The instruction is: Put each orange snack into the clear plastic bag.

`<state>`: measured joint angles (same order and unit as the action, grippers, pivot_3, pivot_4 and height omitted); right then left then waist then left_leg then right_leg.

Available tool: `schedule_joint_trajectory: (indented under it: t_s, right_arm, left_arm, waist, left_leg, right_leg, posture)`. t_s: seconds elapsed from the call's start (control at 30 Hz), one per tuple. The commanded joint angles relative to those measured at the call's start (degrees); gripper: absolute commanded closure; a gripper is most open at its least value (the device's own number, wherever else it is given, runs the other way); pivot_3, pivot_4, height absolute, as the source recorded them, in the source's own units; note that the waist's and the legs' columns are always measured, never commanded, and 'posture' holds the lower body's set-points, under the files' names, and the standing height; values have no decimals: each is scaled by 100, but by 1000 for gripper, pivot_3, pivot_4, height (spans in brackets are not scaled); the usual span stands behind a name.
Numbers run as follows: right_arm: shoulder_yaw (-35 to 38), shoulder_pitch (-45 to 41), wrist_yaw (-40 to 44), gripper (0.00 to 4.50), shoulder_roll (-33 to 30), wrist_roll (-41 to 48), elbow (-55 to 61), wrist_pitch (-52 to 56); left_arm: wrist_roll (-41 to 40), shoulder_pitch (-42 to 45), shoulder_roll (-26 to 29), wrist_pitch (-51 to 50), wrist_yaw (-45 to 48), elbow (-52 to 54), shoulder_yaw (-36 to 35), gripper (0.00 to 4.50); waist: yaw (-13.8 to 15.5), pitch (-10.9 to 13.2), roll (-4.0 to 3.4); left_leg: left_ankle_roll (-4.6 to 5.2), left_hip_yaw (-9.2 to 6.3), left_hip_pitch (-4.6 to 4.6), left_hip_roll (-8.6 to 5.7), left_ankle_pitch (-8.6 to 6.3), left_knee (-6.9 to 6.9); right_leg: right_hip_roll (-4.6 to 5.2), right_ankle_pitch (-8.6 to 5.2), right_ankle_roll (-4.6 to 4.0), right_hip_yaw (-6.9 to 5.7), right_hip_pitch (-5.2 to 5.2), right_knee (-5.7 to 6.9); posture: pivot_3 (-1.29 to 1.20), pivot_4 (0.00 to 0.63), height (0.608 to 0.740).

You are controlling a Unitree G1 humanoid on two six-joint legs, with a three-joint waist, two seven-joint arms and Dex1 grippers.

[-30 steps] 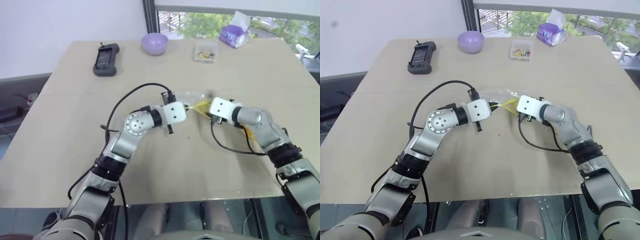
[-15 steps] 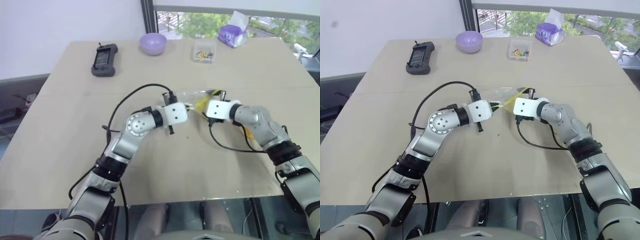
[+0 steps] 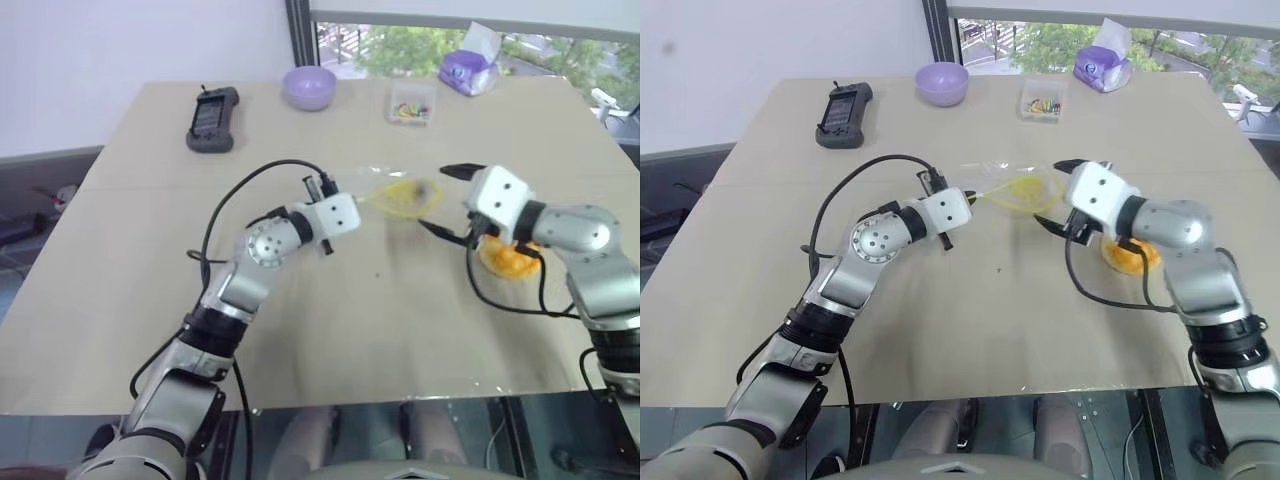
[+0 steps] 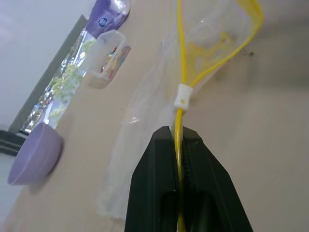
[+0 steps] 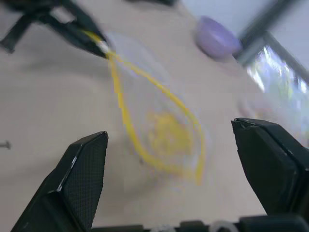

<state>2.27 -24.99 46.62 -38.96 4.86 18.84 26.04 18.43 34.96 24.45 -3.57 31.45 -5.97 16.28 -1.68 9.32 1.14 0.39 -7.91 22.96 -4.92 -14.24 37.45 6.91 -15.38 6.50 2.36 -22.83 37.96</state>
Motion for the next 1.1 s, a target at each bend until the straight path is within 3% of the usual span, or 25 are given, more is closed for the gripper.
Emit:
schedule_joint_trajectory:
  t_s: [0.03,0.17,0.33,1.1]
  right_arm:
    - [1008,516,-353,27,68,674,597,1424]
    - [1673,1185,-659,27,184,1105,813,2271]
    - [1786,1683,-906,27,57,1206,579,2816]
    - [1163,1285,-1792,27,-65,551,-1028,1875]
  left_arm:
    - [-11,-22,-22,-3,-53,233,-75,4500]
    - [-25,-54,-30,-4,-29,259,-62,4500]
    - [-59,-28,-49,-41,2,283,-77,4500]
    - [-71,-201,39,-67,119,487,-54,4500]
  waist:
    - [46,0,0]
    - [87,-1,-2]
    - [86,-1,-3]
    - [74,-3,-4]
  left_leg:
    - [0,0,0,-1,0,0]
    - [1,5,0,-1,0,-1]
    - [2,8,-3,-2,-1,-1]
    - [2,15,-10,-1,0,0]
  right_leg:
    - [1,0,0,0,0,-1]
    - [2,0,0,5,-1,0]
    - [2,0,0,5,1,2]
    - [1,0,1,10,4,2]
  posture:
    - [0,150,740]
    - [0,150,740]
    - [0,150,740]
    - [0,150,740]
